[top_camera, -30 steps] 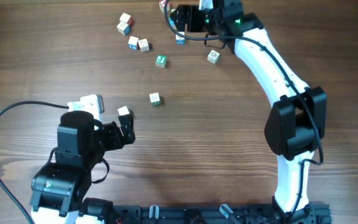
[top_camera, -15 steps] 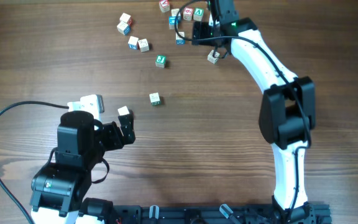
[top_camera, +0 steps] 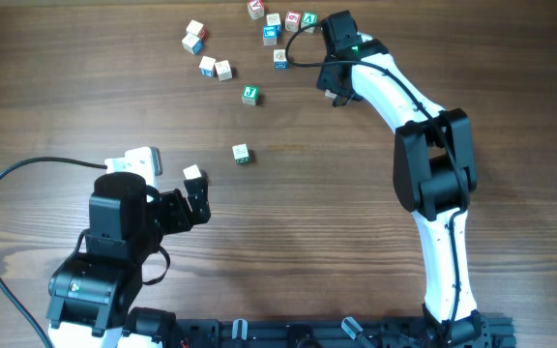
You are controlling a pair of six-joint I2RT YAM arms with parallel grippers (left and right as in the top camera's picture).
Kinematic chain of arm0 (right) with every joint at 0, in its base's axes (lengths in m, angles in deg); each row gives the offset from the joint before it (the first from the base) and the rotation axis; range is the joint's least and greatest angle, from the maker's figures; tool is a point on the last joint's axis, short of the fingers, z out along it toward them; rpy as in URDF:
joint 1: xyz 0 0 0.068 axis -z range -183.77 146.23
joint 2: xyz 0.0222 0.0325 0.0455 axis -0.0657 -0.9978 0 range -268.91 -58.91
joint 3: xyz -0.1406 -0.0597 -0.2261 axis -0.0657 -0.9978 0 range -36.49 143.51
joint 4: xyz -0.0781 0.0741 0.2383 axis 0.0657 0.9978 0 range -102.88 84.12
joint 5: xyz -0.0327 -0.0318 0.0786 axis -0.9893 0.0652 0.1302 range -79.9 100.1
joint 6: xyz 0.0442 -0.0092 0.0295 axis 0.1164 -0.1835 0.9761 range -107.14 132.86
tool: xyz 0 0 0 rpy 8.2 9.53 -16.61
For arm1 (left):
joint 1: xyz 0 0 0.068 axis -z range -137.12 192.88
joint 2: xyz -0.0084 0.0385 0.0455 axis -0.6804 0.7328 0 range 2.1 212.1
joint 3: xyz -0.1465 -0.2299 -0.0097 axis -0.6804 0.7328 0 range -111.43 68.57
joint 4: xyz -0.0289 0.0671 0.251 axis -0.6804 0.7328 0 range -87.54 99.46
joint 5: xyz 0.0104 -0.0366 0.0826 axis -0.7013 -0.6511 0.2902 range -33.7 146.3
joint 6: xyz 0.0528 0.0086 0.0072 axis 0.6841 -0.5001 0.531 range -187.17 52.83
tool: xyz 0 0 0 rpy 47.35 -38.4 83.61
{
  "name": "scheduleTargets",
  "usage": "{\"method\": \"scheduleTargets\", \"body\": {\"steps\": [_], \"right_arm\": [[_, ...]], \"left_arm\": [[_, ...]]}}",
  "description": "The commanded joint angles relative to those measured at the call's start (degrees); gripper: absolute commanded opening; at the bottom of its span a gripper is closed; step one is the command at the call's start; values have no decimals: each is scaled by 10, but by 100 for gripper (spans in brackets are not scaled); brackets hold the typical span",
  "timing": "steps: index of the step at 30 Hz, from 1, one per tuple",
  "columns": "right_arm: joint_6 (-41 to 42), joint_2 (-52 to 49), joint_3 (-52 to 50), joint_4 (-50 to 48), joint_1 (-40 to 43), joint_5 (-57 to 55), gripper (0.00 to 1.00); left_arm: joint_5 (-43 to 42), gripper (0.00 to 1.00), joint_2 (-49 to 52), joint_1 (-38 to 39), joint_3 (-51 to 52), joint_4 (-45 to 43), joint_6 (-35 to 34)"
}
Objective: Form a horizontal line
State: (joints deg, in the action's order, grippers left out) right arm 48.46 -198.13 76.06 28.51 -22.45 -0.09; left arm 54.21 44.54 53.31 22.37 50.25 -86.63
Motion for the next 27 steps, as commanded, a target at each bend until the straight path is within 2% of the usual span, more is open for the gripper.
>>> {"method": "scheduleTargets", "body": {"steps": [1,3,5,7,10,14,18,23,27], "right_arm": [[9,-8,1,9,-1,57,38],[-19,-5,1,12,-1,101,30],[-28,0,1,23,-1,128,18],[-28,10,1,46,-1,154,11],[-29,30,1,94,-1,229,7],[-80,48,1,155,-7,330,5],[-125,50,-2,194,-25,338,5],[-171,48,-36,162,-69,330,5],[-176,47,-65,111,-103,304,6]], "left_arm": [[-7,100,-2,-1,-2,-1,-5],[-7,100,-2,-1,-2,-1,-5],[-7,100,-2,-1,-2,-1,-5],[-7,100,-2,-1,-2,-1,-5],[-7,100,-2,-1,-2,-1,-5],[-7,100,-2,-1,-2,-1,-5],[-7,100,-2,-1,-2,-1,-5],[-7,100,-2,-1,-2,-1,-5],[-7,100,-2,-1,-2,-1,-5]]}}
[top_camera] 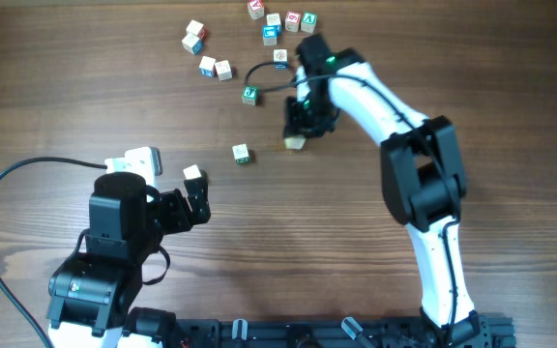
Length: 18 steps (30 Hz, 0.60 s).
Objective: Form a horizontal line
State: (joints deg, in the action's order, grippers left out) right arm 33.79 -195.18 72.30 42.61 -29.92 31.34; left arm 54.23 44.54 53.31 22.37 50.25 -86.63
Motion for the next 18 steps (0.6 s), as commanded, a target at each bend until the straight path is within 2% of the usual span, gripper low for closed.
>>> {"method": "scheduleTargets", "body": {"steps": [1,6,11,14,16,18], "right_arm": [[-30,18,-32,-38,-33,-13,6],[-30,17,-40,-63,-60,-12,8],[-59,17,-40,-68,-71,-2,13],[-59,17,-40,-71,-71,-4,31],[-59,17,-40,-78,-70,-10,60],[-57,17,-40,-86,-70,-22,65]], "left_arm": [[-7,100,-2,-1,-2,-1,-5],[-7,100,-2,-1,-2,-1,-5],[-7,100,-2,-1,-2,-1,-5],[-7,100,-2,-1,-2,-5,-5],[-7,100,-2,-1,-2,-5,-5],[-7,100,-2,-1,-2,-4,-5]]}}
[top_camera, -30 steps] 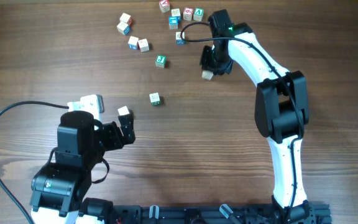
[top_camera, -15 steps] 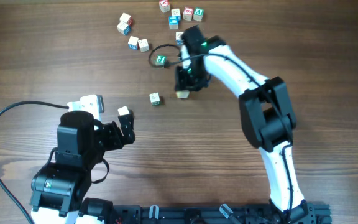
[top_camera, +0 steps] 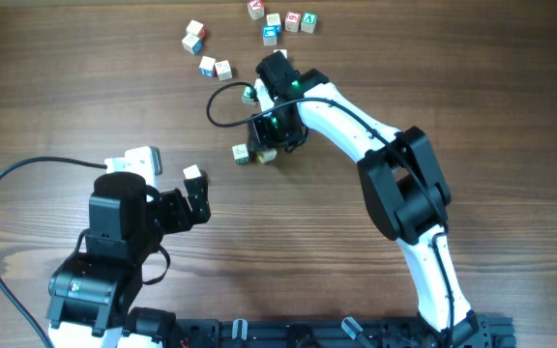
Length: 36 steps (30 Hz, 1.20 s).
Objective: Form a horizontal line
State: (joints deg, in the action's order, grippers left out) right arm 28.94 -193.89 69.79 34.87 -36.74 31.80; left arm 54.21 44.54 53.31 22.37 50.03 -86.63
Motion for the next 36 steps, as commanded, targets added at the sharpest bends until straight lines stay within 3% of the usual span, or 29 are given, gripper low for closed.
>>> {"method": "scheduleTargets", "body": {"steps": [1,5,12,13,18,19,21,22,23,27,32,36], "right_arm": [[-9,4,-14,-10,-2,-29,66],[-9,4,-14,-23,-1,-31,82],[40,12,7,-14,35,-31,91],[52,13,7,-9,41,-31,90],[79,15,6,30,74,-9,64],[74,15,6,35,76,-10,59],[49,15,6,32,76,-9,50],[35,15,6,25,76,-9,42],[21,15,6,15,74,-9,33],[-25,15,6,-51,64,-8,5],[-28,15,6,-106,38,-7,5],[-32,13,5,-122,0,-7,5]], "left_arm": [[-7,100,-2,-1,-2,-2,-5],[-17,100,-2,-1,-2,-4,-6],[-54,100,0,-1,-2,-8,-5],[-54,100,1,-1,-2,-8,-5],[-54,100,17,-1,-2,-8,-4],[-53,88,23,-1,-2,-8,-3],[-34,33,39,-1,-2,-8,-3],[-20,22,50,-1,-2,-7,-8],[-6,4,61,-3,-2,-7,-17],[98,4,113,-40,-2,-3,-137],[130,4,166,-125,-2,-2,-261],[124,4,206,-204,-2,-2,-280]]}}
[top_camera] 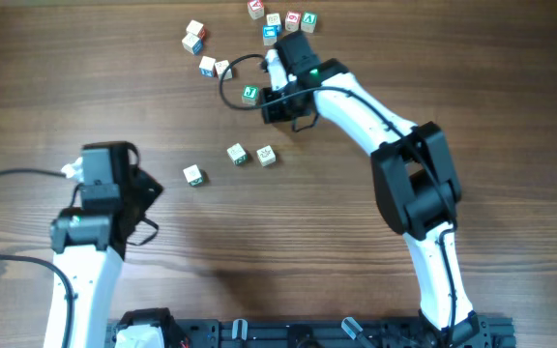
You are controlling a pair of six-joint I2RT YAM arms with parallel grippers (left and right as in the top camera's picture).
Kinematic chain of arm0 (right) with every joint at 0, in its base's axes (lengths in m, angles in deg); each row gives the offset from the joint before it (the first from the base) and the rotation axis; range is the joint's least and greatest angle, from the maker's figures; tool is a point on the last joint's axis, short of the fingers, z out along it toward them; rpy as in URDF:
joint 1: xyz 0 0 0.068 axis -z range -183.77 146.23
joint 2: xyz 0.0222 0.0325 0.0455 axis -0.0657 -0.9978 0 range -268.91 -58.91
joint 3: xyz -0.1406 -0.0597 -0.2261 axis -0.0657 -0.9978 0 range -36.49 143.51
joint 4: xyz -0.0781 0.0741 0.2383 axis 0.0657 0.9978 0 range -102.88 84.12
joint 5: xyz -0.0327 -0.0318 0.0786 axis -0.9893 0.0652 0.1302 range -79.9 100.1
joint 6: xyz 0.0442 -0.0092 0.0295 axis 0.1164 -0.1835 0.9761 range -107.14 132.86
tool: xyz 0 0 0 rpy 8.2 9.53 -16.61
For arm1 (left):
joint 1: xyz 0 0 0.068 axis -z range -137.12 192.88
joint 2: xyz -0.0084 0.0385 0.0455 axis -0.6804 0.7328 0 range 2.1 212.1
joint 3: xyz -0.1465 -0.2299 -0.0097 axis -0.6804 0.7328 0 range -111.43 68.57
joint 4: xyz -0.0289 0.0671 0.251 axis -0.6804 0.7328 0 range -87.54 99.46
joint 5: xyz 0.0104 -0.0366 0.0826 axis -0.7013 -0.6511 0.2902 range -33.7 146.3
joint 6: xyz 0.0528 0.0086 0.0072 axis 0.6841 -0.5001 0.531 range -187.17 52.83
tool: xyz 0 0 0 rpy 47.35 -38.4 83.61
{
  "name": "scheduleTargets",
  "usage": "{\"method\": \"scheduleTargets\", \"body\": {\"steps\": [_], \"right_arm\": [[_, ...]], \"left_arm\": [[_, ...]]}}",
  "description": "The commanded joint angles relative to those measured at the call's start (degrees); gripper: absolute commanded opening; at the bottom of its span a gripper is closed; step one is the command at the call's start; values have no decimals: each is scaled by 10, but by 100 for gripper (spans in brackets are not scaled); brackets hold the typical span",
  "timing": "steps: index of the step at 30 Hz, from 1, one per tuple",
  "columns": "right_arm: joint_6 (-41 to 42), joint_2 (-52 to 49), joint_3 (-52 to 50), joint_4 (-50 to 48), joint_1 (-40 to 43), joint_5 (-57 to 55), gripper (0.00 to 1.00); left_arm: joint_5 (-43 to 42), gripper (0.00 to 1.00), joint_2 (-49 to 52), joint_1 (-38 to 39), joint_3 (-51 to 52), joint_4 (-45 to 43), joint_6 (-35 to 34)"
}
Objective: Form a horizontal line
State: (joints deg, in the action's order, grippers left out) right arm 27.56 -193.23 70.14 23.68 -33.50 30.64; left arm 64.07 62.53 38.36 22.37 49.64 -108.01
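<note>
Three small white letter blocks lie in a rough row mid-table: one [193, 175] at the left, one [237, 154] in the middle and one [266, 156] at the right. My right gripper [277, 108] hangs above and behind the row, open and empty, close to a loose block with a green mark [249, 94]. At the left, my left gripper [151, 198] is drawn back and open, well apart from the leftmost block.
Several more letter blocks are scattered at the far edge, in a left group [207, 65] and a right group [292, 19]. The right arm's black cable [228, 85] loops over the table beside the green-marked block. The right arm [414, 184] crosses the right half.
My right gripper has let go of its block beside the middle one and moved back toward the far blocks. My left arm has pulled back to the left, leaving its block on the table.
My right gripper was at the far block cluster while the left gripper stood at a white block mid-table. Then the right gripper carried a block toward the lone middle block, then reached it. Now three blocks lie in a row and both grippers are clear.
</note>
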Motion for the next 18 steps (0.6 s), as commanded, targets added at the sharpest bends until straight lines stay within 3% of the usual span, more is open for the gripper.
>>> {"method": "scheduleTargets", "body": {"steps": [1,9,18], "right_arm": [[-23,7,0,-13,-41,5,5],[-25,7,-3,-18,-100,-133,5],[-6,7,-3,24,-102,-133,4]], "left_arm": [[24,4,36,-71,-2,2,-66],[-40,4,114,-148,-2,2,-61],[-74,4,174,-151,-2,-2,-57]]}}
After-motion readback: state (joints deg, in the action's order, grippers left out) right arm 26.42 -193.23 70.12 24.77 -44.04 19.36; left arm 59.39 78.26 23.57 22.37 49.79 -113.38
